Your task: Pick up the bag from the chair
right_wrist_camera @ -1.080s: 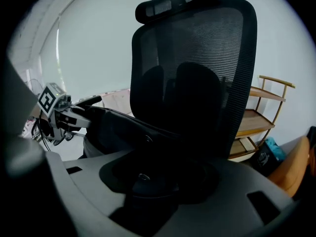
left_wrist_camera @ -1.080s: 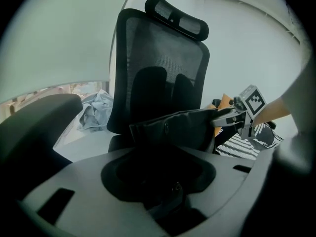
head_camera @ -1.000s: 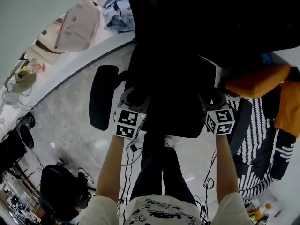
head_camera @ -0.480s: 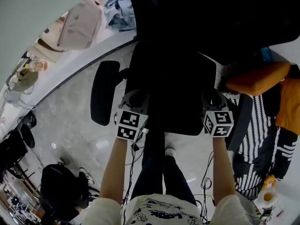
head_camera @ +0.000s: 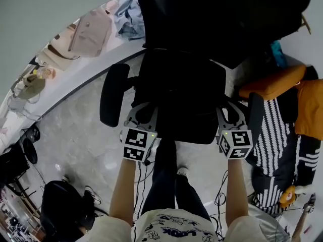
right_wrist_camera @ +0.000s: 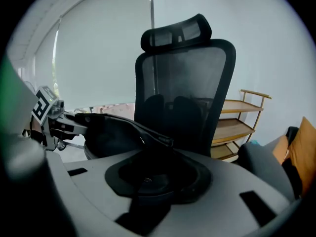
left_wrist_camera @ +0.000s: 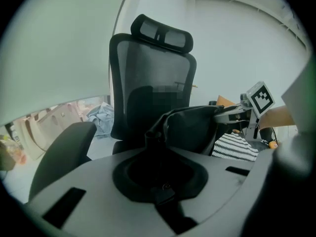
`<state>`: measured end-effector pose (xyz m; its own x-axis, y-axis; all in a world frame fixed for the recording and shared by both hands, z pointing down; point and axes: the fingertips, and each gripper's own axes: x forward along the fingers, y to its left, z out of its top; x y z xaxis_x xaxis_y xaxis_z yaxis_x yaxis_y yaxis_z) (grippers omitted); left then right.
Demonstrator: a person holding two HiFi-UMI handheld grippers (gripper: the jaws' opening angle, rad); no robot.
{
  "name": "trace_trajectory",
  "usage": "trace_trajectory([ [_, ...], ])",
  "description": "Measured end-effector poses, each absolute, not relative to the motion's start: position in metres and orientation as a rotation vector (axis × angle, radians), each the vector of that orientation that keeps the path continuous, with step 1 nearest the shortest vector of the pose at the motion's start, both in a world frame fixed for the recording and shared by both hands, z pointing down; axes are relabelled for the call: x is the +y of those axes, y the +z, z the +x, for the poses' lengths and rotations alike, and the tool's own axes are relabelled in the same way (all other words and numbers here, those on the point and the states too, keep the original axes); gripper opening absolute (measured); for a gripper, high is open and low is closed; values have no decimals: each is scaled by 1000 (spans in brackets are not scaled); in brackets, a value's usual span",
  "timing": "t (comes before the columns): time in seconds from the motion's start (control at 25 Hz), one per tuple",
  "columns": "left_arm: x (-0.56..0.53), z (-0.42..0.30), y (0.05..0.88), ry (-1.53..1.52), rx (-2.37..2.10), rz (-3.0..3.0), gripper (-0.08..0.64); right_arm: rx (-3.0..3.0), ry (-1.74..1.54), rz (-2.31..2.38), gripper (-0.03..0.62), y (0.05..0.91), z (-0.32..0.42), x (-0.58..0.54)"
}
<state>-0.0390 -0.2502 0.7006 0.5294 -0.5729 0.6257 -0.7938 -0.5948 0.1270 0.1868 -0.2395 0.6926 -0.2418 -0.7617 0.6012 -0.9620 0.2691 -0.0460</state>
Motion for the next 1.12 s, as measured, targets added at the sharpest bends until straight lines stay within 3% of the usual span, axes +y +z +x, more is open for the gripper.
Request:
trace_trajectory([
  [1.12, -38, -42, 393, 588, -1430, 2591, 35, -2372, 174, 1664, 120, 384, 184, -34],
])
